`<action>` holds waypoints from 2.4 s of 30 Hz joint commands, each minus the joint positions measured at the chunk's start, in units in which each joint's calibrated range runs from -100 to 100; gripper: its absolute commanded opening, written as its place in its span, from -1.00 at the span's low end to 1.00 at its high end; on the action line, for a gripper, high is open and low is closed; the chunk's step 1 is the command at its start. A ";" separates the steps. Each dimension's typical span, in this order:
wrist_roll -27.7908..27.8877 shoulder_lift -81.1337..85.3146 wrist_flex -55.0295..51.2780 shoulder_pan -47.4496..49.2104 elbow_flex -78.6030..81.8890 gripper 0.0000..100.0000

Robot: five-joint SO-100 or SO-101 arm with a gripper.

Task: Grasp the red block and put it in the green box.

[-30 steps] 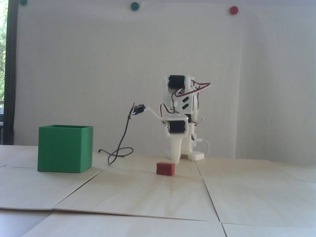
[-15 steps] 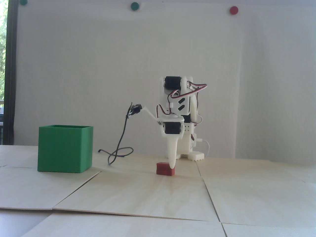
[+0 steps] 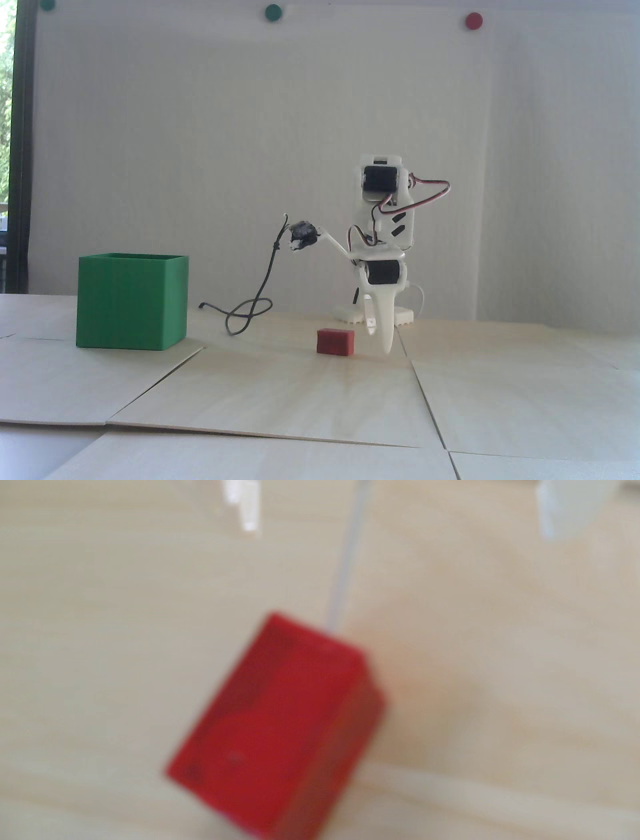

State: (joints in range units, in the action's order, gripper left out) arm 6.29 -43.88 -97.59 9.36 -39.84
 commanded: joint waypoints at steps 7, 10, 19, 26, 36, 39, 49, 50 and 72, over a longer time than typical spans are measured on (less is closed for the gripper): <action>0.79 2.38 -1.15 -3.85 3.10 -0.42; 0.79 1.83 -0.05 -5.22 3.10 -0.42; 1.25 1.83 0.96 -6.75 3.10 -0.99; 1.20 1.75 0.54 -6.19 3.55 -0.96; 5.21 2.86 -1.82 -4.74 3.10 -0.96; 5.63 5.23 -1.82 -5.70 3.10 -0.96; 5.37 24.57 -1.82 -10.05 3.10 -0.96; 5.26 25.76 -1.82 -10.45 3.10 -0.96; 5.99 18.81 18.41 -33.05 -27.06 -0.96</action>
State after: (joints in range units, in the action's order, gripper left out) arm 11.38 -21.21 -93.34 -17.62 -57.83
